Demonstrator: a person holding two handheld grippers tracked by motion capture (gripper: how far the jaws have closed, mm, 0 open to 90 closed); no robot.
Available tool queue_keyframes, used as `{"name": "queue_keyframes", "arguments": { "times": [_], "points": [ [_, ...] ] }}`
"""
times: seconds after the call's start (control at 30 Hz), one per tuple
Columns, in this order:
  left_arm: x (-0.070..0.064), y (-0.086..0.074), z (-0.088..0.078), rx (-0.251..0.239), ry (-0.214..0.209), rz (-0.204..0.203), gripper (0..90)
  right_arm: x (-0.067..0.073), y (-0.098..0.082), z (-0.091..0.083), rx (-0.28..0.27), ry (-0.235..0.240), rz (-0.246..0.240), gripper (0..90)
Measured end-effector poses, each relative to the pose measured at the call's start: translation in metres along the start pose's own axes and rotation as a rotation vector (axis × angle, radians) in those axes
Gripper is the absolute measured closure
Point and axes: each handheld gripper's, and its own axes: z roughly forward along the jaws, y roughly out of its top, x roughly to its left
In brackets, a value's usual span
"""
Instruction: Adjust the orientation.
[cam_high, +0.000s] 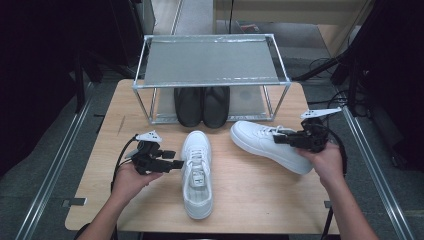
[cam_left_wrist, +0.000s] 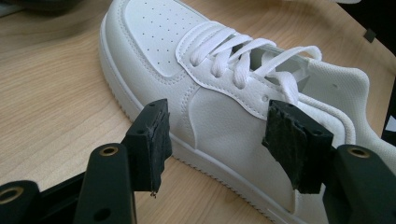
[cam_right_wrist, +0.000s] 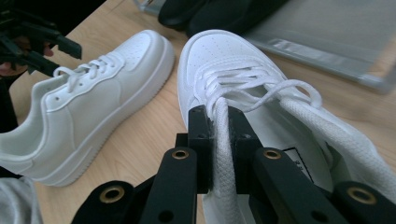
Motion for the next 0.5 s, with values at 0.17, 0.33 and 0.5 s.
{"name": "queue_keyframes", "arguments": {
  "times": [0.17,0.33,0.5],
  "points": [
    [0.001,0.000,0.000,-0.003,-0.003,-0.005,40.9,0.020,-0.002,0.014,-0.012,-0.021,-0.004,84.3],
    [0.000,0.000,0.000,-0.004,-0.001,-0.001,41.2,0.044,-0.008,0.029,-0.013,-0.079,-0.046,84.2],
    [-0.001,0.000,0.000,-0.005,-0.003,0.000,41.3,0.061,-0.018,0.043,-0.019,-0.109,-0.015,84.0]
  ]
}}
